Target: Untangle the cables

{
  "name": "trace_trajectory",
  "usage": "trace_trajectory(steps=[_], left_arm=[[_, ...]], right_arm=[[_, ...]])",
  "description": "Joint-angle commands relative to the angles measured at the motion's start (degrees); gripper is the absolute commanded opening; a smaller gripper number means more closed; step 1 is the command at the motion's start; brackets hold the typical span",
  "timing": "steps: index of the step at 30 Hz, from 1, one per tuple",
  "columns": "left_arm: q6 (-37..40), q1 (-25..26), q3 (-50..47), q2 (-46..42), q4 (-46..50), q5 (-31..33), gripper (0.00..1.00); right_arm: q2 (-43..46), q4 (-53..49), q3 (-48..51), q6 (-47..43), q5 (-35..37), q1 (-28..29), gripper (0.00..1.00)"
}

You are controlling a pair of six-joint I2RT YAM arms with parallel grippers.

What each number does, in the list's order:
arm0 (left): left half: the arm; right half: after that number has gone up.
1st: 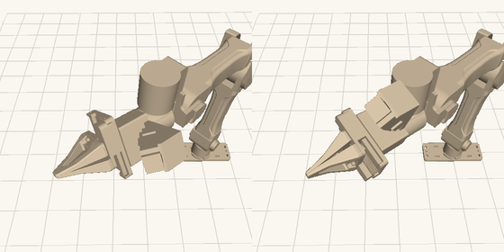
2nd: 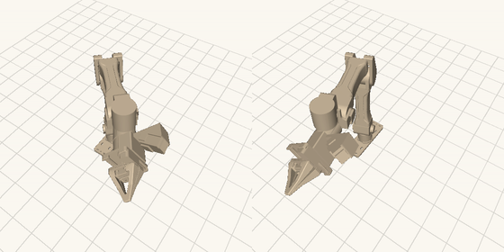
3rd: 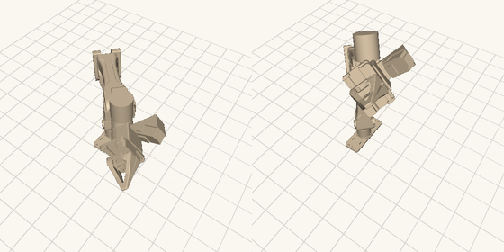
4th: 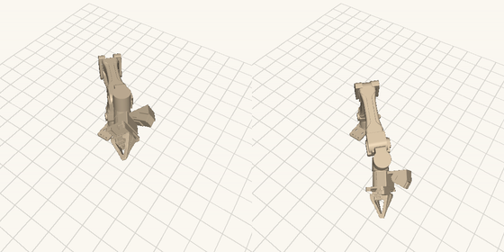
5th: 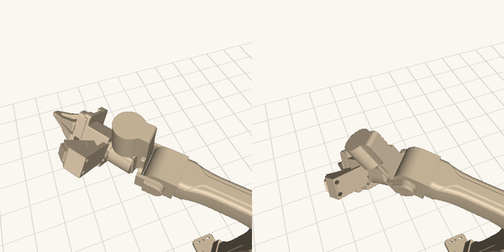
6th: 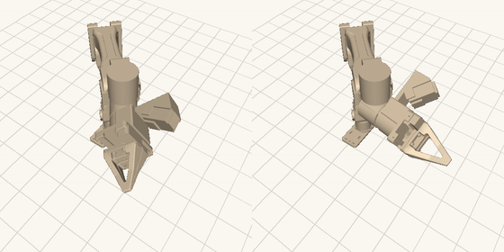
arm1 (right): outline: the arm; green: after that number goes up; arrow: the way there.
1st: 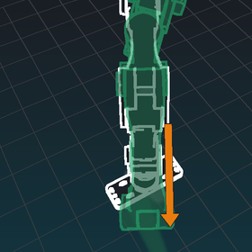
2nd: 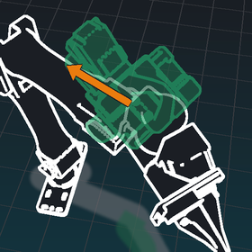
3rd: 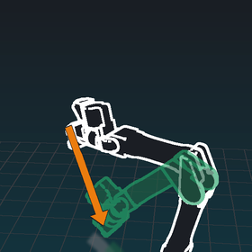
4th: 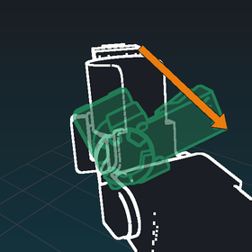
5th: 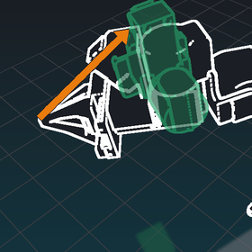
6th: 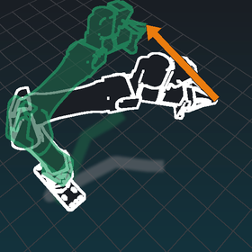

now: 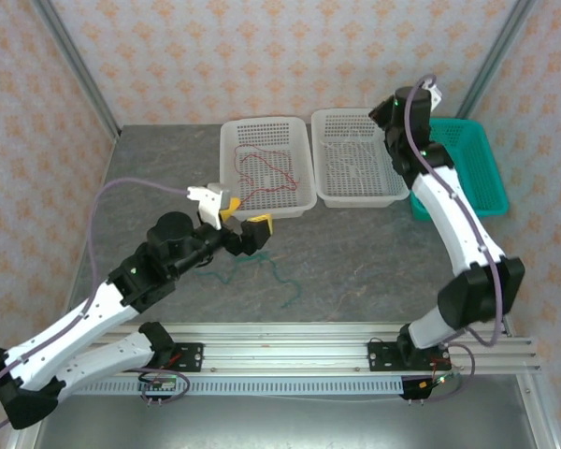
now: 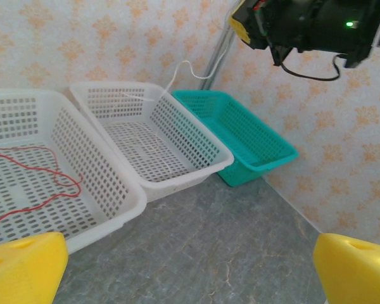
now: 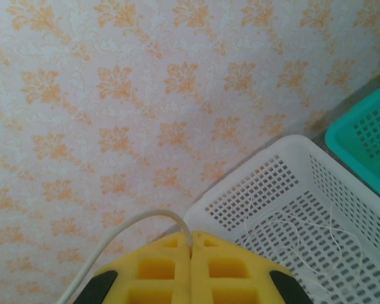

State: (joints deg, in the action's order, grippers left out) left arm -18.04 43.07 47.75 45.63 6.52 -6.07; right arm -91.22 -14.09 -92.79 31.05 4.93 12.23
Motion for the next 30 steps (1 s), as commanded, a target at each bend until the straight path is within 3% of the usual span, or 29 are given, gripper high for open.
trace_trajectory(steps=[1, 5, 6, 7, 9, 12, 17, 21, 25, 30], left_arm=[[0.32, -0.27, -1.47, -2.73, 3.50, 4.23, 1.00], [-0.44, -0.27, -1.56, -3.66, 6.20, 8.44, 1.00], [-1.09, -0.29, -1.31, -3.54, 7.33, 10.58, 1.00], [-1.73, -0.27, -0.83, -3.38, 8.91, 13.30, 1.00], [-3.50, -0.30, -0.01, -2.77, 12.27, 18.52, 1.00], [-5.66, -0.36, 1.16, -1.07, 16.31, 24.00, 1.00], [-11.87, -1.11, 1.73, 3.78, 18.54, 27.42, 1.00], [-18.52, -5.39, 2.82, 8.76, 21.37, 27.10, 1.00], [-22.52, -12.89, 0.90, 11.72, 21.46, 20.19, 1.00], [-30.32, -25.86, -5.94, 12.04, 20.44, 7.15, 0.96]], right_arm=[[-6.74, -2.88, -4.36, 0.71, -1.03, -1.43, 0.00], [-15.67, -4.52, -7.77, -2.15, -9.09, -2.11, 0.02], [-18.11, -5.34, -8.90, -3.70, -12.72, -2.12, 0.11], [-20.08, -7.48, -10.43, -4.69, -15.33, -2.14, 0.31], [-22.30, -14.29, -13.88, -4.00, -15.62, -2.12, 0.60], [-19.77, -17.31, -13.04, -2.05, -12.90, -2.13, 0.78], [-6.97, -12.57, -2.69, 0.06, -14.90, -2.10, 0.81], [5.64, -5.05, 9.00, 0.56, -26.13, -0.56, 0.78], [16.37, -3.59, 17.83, -2.99, -34.35, 5.88, 0.77], [26.20, -2.85, 30.06, -4.68, -36.01, 17.21, 0.78]])
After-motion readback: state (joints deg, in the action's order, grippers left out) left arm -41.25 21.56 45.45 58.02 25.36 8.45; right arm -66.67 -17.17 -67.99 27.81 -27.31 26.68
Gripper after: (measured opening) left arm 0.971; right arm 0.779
